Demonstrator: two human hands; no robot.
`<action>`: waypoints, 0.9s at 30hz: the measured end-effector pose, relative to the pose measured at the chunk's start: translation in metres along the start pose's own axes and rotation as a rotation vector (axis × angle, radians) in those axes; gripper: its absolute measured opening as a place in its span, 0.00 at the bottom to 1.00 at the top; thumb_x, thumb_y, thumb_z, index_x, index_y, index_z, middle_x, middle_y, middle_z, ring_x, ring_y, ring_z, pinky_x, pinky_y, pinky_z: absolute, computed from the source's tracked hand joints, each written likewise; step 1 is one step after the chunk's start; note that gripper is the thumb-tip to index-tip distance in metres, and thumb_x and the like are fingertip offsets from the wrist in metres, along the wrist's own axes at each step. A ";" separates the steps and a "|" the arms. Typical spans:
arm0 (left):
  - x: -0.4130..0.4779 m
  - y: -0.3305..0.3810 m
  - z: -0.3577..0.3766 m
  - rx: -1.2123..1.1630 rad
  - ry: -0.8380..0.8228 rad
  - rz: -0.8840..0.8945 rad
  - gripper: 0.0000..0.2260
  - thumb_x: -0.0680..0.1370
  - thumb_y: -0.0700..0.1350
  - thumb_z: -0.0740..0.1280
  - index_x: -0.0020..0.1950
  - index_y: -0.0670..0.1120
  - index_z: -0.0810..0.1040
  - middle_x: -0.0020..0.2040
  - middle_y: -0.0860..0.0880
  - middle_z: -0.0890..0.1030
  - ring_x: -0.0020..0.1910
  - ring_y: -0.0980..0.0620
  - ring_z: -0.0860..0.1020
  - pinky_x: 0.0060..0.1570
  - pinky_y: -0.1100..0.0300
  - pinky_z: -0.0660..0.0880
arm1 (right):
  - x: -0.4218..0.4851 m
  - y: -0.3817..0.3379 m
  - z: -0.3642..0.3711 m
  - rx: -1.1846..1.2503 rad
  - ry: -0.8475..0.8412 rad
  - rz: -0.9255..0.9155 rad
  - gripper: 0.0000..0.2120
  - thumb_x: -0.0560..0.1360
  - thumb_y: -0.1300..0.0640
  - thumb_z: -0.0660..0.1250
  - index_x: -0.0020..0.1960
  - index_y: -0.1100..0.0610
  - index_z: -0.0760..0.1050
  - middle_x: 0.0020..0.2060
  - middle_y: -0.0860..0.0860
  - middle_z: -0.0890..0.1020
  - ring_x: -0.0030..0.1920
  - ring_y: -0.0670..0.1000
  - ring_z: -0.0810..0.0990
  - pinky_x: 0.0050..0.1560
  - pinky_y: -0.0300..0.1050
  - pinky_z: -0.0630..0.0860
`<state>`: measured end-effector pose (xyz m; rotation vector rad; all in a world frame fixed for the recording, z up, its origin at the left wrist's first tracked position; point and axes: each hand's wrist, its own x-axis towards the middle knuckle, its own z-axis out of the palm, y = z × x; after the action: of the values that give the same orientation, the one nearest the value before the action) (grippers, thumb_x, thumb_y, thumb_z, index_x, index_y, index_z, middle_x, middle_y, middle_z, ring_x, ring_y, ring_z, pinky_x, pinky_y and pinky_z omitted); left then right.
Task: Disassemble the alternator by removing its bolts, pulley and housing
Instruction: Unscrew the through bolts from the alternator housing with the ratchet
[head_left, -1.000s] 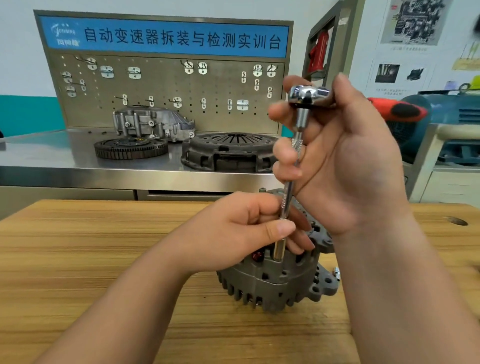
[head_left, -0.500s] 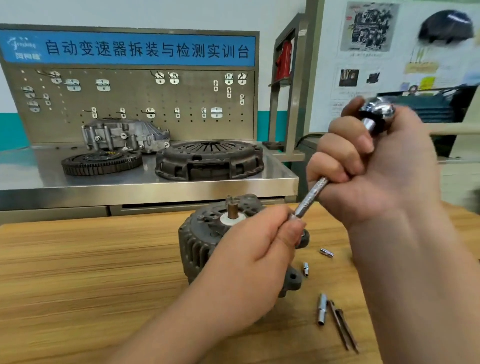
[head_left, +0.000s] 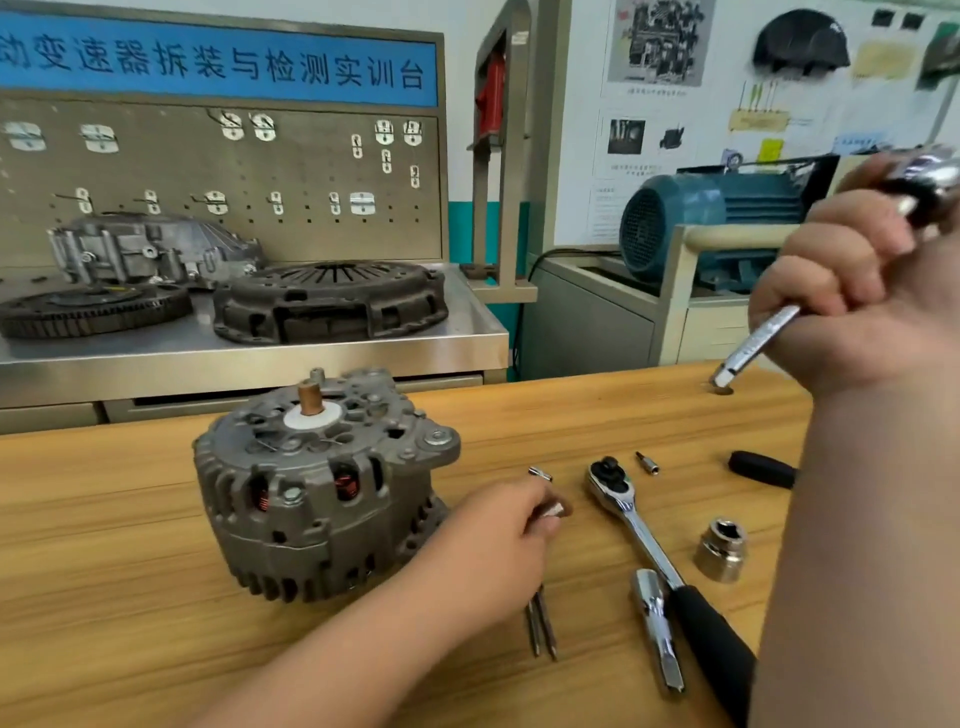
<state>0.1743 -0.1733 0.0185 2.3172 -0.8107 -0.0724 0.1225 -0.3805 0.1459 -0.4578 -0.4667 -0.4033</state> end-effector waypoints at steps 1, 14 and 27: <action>0.008 0.001 0.007 0.034 -0.010 0.008 0.09 0.82 0.49 0.60 0.61 0.55 0.76 0.43 0.58 0.76 0.34 0.61 0.71 0.29 0.70 0.65 | 0.000 0.004 0.002 -0.060 0.035 -0.015 0.06 0.67 0.54 0.62 0.34 0.55 0.74 0.20 0.46 0.67 0.17 0.44 0.60 0.14 0.38 0.59; 0.048 -0.007 0.052 0.239 -0.054 -0.002 0.08 0.78 0.48 0.67 0.56 0.50 0.81 0.54 0.51 0.80 0.52 0.52 0.76 0.51 0.59 0.74 | 0.002 0.021 -0.001 -0.083 0.321 0.033 0.18 0.80 0.53 0.53 0.34 0.55 0.71 0.21 0.44 0.63 0.18 0.43 0.55 0.18 0.35 0.52; 0.076 0.000 0.034 0.772 -0.067 -0.298 0.20 0.77 0.41 0.63 0.69 0.43 0.66 0.65 0.41 0.68 0.63 0.42 0.69 0.55 0.51 0.72 | 0.006 0.030 -0.003 -0.056 0.305 0.067 0.17 0.79 0.51 0.54 0.34 0.55 0.71 0.21 0.45 0.64 0.18 0.43 0.56 0.18 0.36 0.52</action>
<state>0.2268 -0.2364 0.0047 3.1693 -0.5713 0.0441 0.1427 -0.3589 0.1370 -0.4561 -0.1439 -0.4138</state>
